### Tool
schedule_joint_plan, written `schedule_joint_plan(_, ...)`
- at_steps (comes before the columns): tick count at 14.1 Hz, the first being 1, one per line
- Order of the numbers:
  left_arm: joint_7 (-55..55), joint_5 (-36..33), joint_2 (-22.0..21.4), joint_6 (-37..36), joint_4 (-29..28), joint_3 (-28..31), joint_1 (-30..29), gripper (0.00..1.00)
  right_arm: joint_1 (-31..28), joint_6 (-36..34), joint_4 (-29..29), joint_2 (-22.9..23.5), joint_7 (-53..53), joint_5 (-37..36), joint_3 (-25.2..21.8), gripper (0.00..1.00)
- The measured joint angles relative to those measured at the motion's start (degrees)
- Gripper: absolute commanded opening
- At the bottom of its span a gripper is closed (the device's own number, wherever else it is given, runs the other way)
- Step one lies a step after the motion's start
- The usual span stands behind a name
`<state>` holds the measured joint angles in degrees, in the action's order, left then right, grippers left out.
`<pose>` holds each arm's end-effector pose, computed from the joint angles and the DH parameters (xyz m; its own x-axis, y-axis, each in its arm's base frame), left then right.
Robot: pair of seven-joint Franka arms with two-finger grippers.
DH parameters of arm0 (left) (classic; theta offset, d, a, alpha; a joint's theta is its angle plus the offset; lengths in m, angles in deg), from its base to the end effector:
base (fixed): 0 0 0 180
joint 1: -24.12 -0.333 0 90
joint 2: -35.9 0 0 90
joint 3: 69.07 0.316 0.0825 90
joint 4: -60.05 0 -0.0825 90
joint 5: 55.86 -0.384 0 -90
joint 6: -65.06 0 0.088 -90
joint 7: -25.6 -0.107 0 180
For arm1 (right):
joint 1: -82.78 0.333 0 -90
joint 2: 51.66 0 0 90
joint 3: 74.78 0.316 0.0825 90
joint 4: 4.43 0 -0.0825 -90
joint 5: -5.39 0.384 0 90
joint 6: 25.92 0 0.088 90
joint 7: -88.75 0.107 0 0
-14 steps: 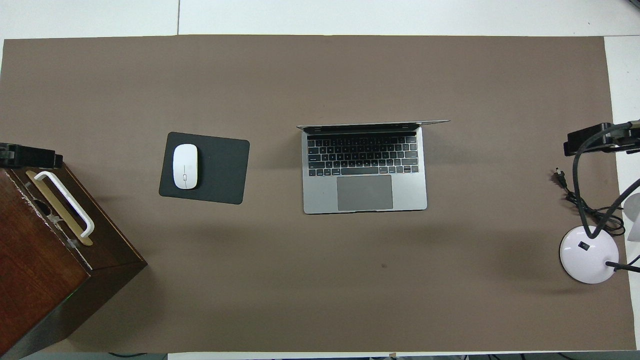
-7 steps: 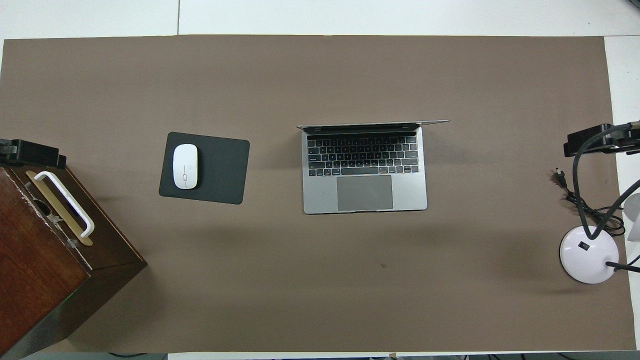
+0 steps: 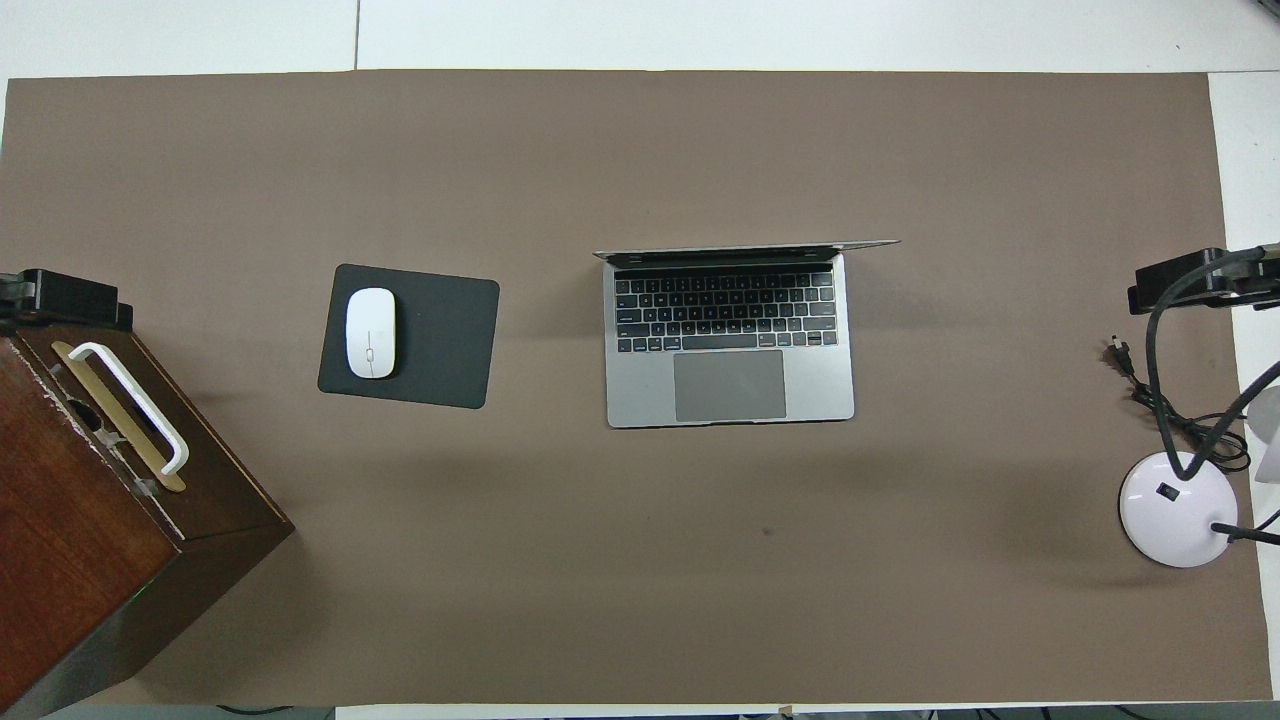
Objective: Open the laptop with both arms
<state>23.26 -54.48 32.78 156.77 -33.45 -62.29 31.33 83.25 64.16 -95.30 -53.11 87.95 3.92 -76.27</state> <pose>0.5403 -0.0048 0.6279 0.9986 -0.0476 0.0240 -0.0483 -0.9984 0.0295 0.5467 -0.0127 0.6314 0.9999 -0.0038 0.0112 -0.0041 -0.9997 0.0252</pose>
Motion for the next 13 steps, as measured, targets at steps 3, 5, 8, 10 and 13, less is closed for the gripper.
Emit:
schedule_joint_plan(3,0.0,0.0,0.0,0.0,0.2,0.2,-0.1,1.00,0.0,0.0,0.0,0.0,0.0,0.0,0.0,1.00)
schedule_joint_plan(5,0.0,0.0,0.0,0.0,0.2,0.2,-0.3,1.00,0.0,0.0,0.0,0.0,0.0,0.0,0.0,1.00)
schedule_joint_plan(8,0.0,0.0,0.0,0.0,0.2,-1.7,-2.1,1.00,0.0,0.0,0.0,0.0,0.0,0.0,0.0,1.00)
schedule_joint_plan(10,0.1,0.0,0.0,0.0,0.2,-3.0,-3.3,1.00,0.0,0.0,0.0,0.0,0.0,0.0,0.0,1.00)
schedule_joint_plan(13,0.1,0.0,0.0,0.0,0.2,-3.3,-3.5,1.00,0.0,0.0,0.0,-0.1,0.0,0.0,0.0,1.00)
